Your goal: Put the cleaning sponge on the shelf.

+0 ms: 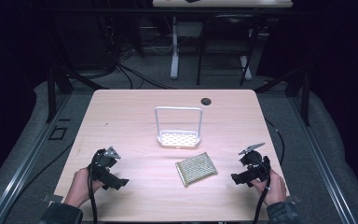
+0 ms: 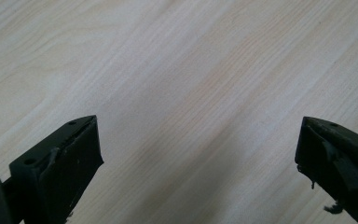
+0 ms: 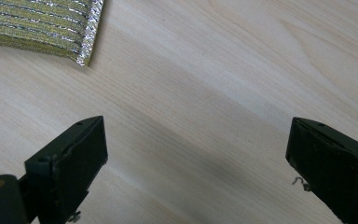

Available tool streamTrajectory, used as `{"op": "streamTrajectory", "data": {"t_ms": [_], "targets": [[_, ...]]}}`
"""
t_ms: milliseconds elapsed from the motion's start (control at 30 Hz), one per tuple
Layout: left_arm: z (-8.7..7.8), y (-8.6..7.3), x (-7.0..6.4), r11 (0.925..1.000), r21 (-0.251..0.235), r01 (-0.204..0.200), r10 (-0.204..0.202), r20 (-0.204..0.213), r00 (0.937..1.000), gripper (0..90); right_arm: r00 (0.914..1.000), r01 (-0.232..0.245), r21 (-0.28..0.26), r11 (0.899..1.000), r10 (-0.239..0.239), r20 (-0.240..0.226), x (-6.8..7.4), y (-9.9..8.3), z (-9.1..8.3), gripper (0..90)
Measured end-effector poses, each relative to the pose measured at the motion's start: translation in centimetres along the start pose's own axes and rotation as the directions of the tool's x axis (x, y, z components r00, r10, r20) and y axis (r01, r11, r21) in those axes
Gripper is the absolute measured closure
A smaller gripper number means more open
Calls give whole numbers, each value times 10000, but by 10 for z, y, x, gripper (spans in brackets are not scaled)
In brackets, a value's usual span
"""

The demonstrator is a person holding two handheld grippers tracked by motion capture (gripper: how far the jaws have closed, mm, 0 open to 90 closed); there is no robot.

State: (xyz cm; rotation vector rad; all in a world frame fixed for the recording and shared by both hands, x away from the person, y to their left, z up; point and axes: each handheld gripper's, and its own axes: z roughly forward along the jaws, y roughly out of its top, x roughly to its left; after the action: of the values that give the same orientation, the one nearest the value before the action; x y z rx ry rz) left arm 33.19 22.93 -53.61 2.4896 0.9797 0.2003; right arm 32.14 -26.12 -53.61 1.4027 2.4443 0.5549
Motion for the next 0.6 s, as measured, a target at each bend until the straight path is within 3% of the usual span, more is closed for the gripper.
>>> {"op": "streamTrajectory", "data": {"t_ms": [33, 167, 467, 600], "targets": [[1, 1, -3, 9997, 108, -203, 204, -52, 9998, 1, 10000, -8, 93, 10000, 9, -84, 0, 0, 1, 48], [2, 4, -7, 9990, 228, -385, 386, -37, 9992, 1, 10000, 21, 235, 9997, -20, -30, -1, 0, 4, 51], [2, 10, -12, 9989, 219, -408, 405, 150, 9991, 1, 9999, -107, 351, 9993, 108, -44, -5, 2, 7, 51], [-3, 19, -16, 9986, -43, -520, 520, 52, 9986, 1, 9999, -109, 564, 9983, 107, 47, -5, 3, 7, 51]]}}
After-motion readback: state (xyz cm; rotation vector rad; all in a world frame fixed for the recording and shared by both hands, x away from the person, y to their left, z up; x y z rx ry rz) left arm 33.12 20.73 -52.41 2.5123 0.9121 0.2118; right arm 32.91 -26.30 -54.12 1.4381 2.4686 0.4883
